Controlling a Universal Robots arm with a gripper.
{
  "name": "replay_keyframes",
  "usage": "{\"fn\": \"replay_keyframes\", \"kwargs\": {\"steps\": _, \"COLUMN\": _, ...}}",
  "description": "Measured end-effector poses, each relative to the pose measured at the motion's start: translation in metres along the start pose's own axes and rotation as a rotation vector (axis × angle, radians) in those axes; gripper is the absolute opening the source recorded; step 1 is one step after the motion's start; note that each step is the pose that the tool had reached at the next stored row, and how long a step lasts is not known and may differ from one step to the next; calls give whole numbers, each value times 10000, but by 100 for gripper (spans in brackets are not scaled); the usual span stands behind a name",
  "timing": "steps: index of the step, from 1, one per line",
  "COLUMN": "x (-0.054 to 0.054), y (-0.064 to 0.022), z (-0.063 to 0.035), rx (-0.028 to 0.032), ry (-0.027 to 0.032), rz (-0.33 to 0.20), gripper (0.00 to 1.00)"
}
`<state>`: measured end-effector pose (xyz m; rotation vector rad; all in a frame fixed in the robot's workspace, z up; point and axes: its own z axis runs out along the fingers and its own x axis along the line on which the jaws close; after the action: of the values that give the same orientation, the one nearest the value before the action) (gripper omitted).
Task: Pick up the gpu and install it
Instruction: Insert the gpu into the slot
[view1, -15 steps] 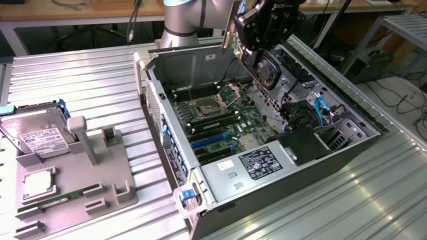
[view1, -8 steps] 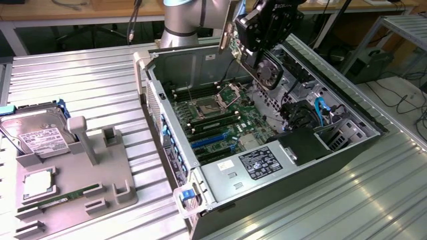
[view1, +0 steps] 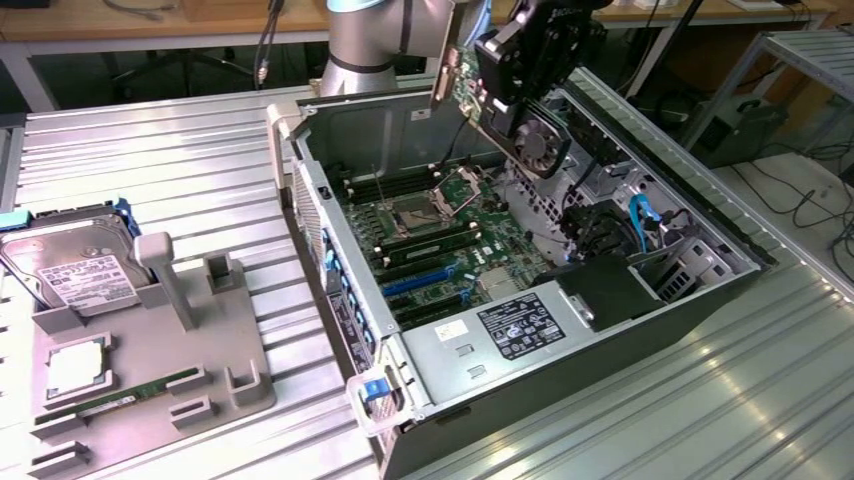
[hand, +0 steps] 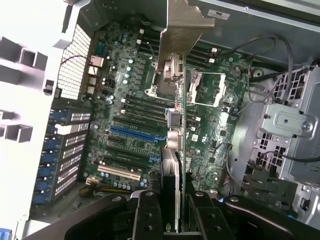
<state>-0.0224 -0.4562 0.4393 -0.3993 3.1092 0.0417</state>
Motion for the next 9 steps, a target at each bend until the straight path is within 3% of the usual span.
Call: {"fn": "replay_keyframes", "kwargs": {"steps": 9, "x": 1, "y": -3, "z": 0, "rx": -9, "ry": 23, "rz": -883, "gripper": 27}}
